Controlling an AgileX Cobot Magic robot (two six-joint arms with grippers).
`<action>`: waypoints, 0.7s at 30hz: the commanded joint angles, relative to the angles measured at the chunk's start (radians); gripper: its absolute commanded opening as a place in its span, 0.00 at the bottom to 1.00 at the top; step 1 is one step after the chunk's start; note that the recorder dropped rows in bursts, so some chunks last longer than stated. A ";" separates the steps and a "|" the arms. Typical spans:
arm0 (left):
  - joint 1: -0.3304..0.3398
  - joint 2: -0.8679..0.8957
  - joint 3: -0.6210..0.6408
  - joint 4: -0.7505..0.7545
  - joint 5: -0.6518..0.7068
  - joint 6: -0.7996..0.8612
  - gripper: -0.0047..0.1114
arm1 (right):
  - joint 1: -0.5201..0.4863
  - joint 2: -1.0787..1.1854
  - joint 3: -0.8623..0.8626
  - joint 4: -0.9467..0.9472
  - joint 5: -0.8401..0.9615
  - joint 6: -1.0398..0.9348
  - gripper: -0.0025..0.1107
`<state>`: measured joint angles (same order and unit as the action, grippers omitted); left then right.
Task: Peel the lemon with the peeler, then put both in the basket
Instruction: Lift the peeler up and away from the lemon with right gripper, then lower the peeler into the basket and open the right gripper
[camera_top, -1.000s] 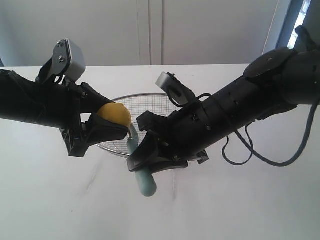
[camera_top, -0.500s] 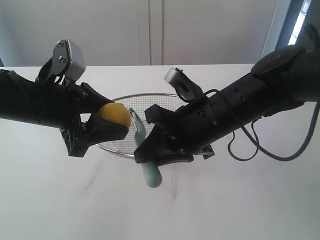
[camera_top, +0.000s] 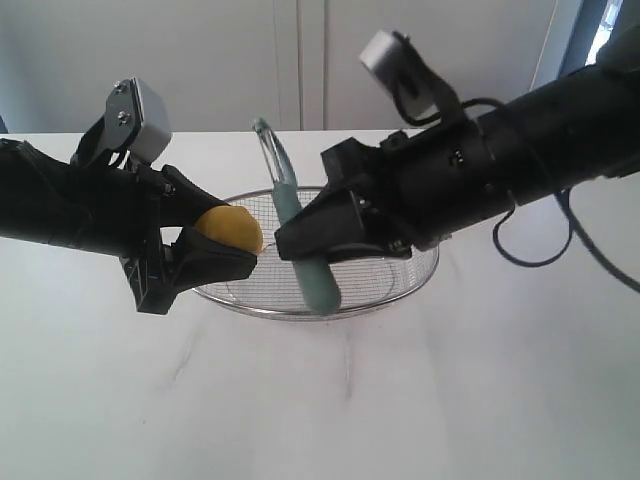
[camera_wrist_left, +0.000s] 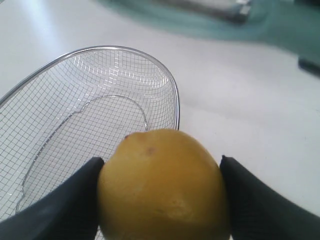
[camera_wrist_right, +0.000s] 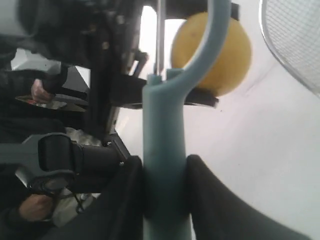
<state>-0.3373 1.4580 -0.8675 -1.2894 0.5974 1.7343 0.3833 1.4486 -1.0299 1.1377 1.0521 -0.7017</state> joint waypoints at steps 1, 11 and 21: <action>-0.007 -0.014 0.002 -0.029 0.027 0.001 0.04 | -0.006 -0.114 -0.017 -0.128 -0.019 -0.131 0.02; -0.005 -0.034 -0.019 0.083 0.054 -0.233 0.04 | -0.006 -0.223 -0.015 -0.585 -0.351 -0.090 0.02; -0.005 -0.252 -0.134 0.717 0.063 -0.791 0.04 | -0.006 -0.210 -0.013 -0.585 -0.334 -0.027 0.02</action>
<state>-0.3373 1.2607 -0.9927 -0.6510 0.6291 1.0150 0.3802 1.2363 -1.0421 0.5538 0.7199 -0.7472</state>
